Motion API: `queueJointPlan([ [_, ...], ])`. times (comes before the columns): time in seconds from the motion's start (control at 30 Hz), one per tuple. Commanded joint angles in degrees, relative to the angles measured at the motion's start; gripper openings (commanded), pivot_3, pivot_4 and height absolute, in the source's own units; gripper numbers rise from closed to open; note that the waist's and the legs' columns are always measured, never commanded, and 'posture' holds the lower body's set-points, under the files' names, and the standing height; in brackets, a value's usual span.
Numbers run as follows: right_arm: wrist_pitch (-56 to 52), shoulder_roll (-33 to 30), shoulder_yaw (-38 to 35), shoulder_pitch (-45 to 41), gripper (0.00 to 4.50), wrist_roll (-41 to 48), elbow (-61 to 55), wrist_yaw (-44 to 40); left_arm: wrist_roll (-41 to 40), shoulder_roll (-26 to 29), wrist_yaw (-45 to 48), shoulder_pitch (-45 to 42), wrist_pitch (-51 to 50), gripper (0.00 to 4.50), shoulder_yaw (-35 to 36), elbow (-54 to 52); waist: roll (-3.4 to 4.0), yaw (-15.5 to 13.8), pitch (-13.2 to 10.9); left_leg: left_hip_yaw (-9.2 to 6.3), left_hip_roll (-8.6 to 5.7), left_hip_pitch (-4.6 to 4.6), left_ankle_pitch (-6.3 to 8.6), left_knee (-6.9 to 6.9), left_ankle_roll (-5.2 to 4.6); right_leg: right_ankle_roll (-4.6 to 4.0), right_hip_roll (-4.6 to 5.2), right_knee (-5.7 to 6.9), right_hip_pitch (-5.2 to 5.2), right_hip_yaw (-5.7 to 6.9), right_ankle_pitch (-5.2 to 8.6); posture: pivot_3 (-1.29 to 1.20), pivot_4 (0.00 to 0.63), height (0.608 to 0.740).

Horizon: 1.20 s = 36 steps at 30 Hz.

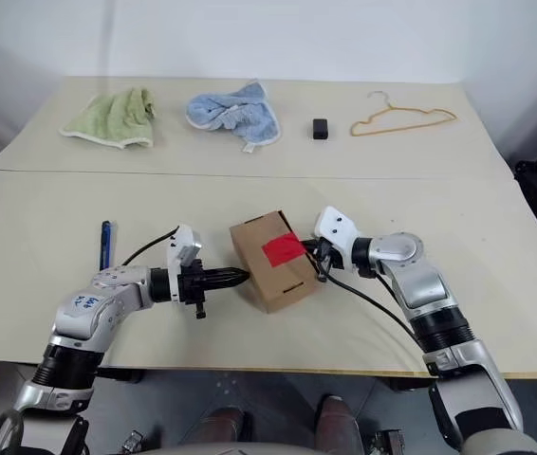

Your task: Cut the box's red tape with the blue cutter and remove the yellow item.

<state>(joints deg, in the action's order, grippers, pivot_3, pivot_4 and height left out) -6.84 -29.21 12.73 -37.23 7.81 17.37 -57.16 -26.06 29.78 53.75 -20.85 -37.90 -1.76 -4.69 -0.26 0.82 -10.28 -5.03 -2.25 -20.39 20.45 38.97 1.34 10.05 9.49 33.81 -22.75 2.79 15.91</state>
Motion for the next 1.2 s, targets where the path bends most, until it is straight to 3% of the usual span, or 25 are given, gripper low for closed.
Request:
queueJointPlan([
  [0.03,1.23,-3.23,-6.75,1.53,0.0,7.61,-2.41,-7.21,-5.74,3.23,-0.49,4.29,0.77,0.03,11.55,-6.63,0.03,0.15,-0.02,0.0,0.0,-0.01,0.0,-0.01,0.0,0.0,0.0,0.0,-0.02,0.0,0.0,0.0,0.15,0.74],
  [0.07,0.12,-4.5,-8.89,2.45,0.0,10.74,-3.86,-9.86,-6.02,4.33,-1.16,6.46,2.13,0.21,15.2,-7.87,0.03,0.15,-0.03,-0.01,0.02,-0.05,0.0,-0.03,0.0,0.0,0.0,-0.05,-0.04,0.0,0.0,0.0,0.15,0.74],
  [0.2,-5.58,-7.99,-16.38,5.63,0.83,18.67,-9.49,-11.28,-6.53,6.74,-5.0,17.41,6.06,1.19,31.26,-10.06,0.09,0.42,-0.05,-0.11,0.04,-0.06,0.06,-0.1,0.03,-0.01,0.0,-0.16,-0.04,-0.01,0.0,0.0,0.15,0.74],
  [0.37,-3.79,-5.72,-23.71,13.57,2.51,26.25,-18.64,-10.92,-6.09,3.95,-10.46,29.37,14.91,2.7,51.1,-3.09,0.1,0.39,-0.06,-0.28,0.1,-0.01,0.11,-0.14,0.08,-0.03,-0.02,-0.19,0.02,0.03,0.01,0.0,0.15,0.74],
  [0.57,-0.11,-2.48,-24.98,21.7,4.47,30.58,-26.1,-13.12,-6.77,-2.73,-17.97,39.86,20.83,4.46,63.22,1.89,0.1,-0.35,-0.06,-0.28,0.09,0.06,0.26,-0.06,-0.04,-0.03,0.0,-0.21,0.08,-0.08,0.01,0.0,0.15,0.74],
  [0.77,2.39,-3.86,-27.48,23.92,4.49,32.06,-25.6,-16.07,-7.85,-7.97,-19.37,44.49,25.24,4.48,61.16,0.2,0.08,-2.12,-0.05,-0.2,0.07,0.11,0.37,0.08,-0.13,-0.05,0.03,-0.44,0.2,-0.08,0.0,0.0,0.15,0.74],
  [0.93,-0.6,-7.06,-27.8,25.84,4.49,34.66,-28.73,-18.08,-7.15,-12.47,-26.8,39.41,22.71,4.48,49.98,-11.04,0.04,-3.16,-0.02,-0.11,0.08,0.1,0.37,0.09,-0.07,-0.14,0.04,-0.41,0.26,0.03,0.01,0.0,0.15,0.74],
  [1.03,-2.63,-8.02,-27.66,25.71,4.49,36.37,-30.03,-18.05,-4.52,-15.25,-37.22,33.6,19.72,4.48,43.61,-17.24,0.01,-2.97,0.01,-0.04,0.08,0.13,0.36,0.09,-0.04,-0.14,0.03,-0.34,0.25,-0.02,-0.01,0.0,0.15,0.74],
  [1.1,-4.29,-8.01,-27.32,25.13,4.49,37.2,-31.1,-16.73,2.04,-14.8,-47.16,28.9,11.63,4.48,37.49,-19.72,0.0,-2.63,0.03,0.0,0.11,0.13,0.36,0.09,-0.01,-0.13,-0.04,-0.25,0.23,-0.01,-0.01,0.0,0.15,0.74],
  [1.2,-5.03,-7.76,-27.11,25.15,4.49,37.34,-32.16,-16.14,3.09,-16.05,-55.67,22.34,4.4,4.48,34.23,-22.15,-0.01,-2.02,0.03,0.11,0.1,0.16,0.36,0.09,-0.01,-0.12,-0.06,-0.05,0.18,-0.08,-0.02,0.0,0.15,0.74],
])
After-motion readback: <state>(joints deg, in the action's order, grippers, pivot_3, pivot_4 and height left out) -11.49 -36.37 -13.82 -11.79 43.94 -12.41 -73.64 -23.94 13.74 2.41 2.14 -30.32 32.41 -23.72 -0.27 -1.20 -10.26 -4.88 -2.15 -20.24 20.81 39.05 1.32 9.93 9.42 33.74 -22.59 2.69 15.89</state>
